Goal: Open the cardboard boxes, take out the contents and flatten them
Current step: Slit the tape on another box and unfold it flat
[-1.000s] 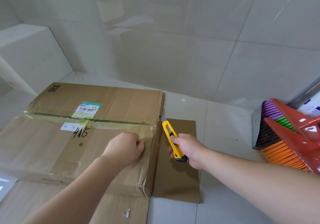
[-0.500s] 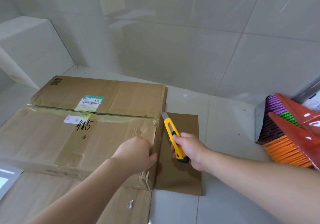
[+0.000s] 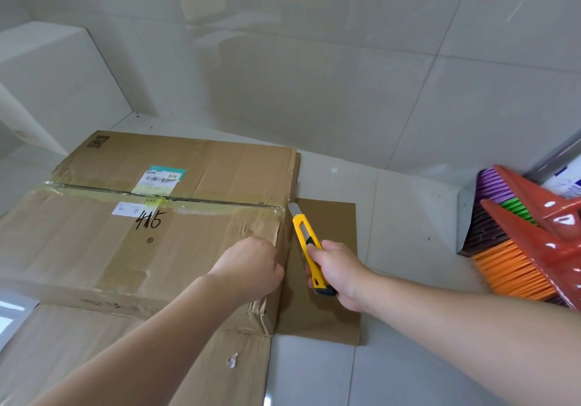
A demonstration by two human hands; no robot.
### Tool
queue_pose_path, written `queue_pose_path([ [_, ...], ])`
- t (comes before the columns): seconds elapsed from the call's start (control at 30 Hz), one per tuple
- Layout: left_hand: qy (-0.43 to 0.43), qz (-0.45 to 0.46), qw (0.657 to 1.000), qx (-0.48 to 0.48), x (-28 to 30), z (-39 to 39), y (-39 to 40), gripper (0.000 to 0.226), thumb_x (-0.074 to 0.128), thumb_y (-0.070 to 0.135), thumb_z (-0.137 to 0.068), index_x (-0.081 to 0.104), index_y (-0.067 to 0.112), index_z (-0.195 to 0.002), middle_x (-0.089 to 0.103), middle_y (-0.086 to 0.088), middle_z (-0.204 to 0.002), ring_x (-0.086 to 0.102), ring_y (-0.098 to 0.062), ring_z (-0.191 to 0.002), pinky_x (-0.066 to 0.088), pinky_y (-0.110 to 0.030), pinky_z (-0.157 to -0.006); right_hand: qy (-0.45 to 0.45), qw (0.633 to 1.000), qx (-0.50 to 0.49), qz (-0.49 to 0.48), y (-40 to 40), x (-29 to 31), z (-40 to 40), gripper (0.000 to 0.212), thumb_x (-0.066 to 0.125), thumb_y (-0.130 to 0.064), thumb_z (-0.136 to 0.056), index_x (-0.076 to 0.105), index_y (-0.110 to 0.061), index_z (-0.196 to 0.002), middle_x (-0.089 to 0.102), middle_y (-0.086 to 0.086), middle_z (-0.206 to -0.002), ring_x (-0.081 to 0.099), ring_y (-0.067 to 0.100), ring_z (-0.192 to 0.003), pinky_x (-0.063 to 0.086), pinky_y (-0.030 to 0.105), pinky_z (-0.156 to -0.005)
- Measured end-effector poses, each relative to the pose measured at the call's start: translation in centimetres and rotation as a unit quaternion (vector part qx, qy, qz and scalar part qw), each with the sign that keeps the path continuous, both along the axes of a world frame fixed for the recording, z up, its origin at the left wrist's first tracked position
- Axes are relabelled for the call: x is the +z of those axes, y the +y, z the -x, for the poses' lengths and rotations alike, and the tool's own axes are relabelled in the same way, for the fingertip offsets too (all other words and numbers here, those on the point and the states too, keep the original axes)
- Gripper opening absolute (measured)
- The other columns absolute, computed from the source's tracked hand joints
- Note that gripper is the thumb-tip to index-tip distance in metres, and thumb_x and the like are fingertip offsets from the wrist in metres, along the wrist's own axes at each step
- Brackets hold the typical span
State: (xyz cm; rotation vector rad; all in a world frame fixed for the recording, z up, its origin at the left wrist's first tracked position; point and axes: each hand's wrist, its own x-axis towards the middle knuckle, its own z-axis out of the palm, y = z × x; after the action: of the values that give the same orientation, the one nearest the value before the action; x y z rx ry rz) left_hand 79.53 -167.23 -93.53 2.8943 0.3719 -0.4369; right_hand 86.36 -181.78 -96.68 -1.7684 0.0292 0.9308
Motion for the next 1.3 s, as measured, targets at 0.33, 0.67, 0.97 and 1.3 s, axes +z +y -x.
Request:
queue_pose_path([
  [0.33, -0.014, 0.015, 1.000, 0.013, -0.2, -0.2, 0.1, 0.033, 0.044, 0.022, -0.087, 0.038, 0.014, -0.057, 0.040, 0.000, -0.061, 0.038, -0.013, -0.053, 0.028, -0.024, -0.046, 0.006, 1.000, 0.014, -0.006, -0.5, 0.2, 0.4, 0.023, 0.045, -0.031, -0.100, 0.054, -0.013, -0.089, 0.055, 0.008, -0.074, 0.051, 0.022, -0.066, 0.047, 0.031, -0.062],
  [0.67, -0.021, 0.019, 0.999, 0.014, -0.5, -0.6, 0.1, 0.033, 0.045, 0.023, -0.087, 0.039, 0.014, -0.056, 0.040, 0.000, -0.060, 0.038, -0.014, -0.053, 0.029, -0.024, -0.046, 0.017, 1.000, 0.016, -0.010, -0.8, 0.9, 0.8, 0.020, 0.045, -0.028, -0.100, 0.053, -0.011, -0.092, 0.053, 0.008, -0.071, 0.050, 0.021, -0.063, 0.045, 0.031, -0.062],
  [0.97, -0.022, 0.019, 0.999, 0.018, -0.7, -0.9, 0.1, 0.032, 0.045, 0.023, -0.088, 0.041, 0.014, -0.057, 0.042, -0.001, -0.061, 0.040, -0.014, -0.054, 0.031, -0.024, -0.047, 0.034, 0.999, 0.019, -0.009, -1.1, 1.3, 0.9, 0.020, 0.045, -0.027, -0.100, 0.052, -0.012, -0.089, 0.052, 0.006, -0.067, 0.049, 0.019, -0.057, 0.045, 0.027, -0.054],
  [1.3, -0.029, 0.016, 0.999, 0.026, -0.8, -1.5, -0.1, 0.032, 0.045, 0.023, -0.087, 0.041, 0.014, -0.057, 0.042, 0.000, -0.061, 0.039, -0.013, -0.052, 0.029, -0.023, -0.045, 0.049, 0.998, 0.025, -0.017, -1.5, 2.0, 1.2, 0.018, 0.045, -0.025, -0.100, 0.051, -0.010, -0.092, 0.052, 0.007, -0.065, 0.049, 0.019, -0.052, 0.044, 0.026, -0.050],
])
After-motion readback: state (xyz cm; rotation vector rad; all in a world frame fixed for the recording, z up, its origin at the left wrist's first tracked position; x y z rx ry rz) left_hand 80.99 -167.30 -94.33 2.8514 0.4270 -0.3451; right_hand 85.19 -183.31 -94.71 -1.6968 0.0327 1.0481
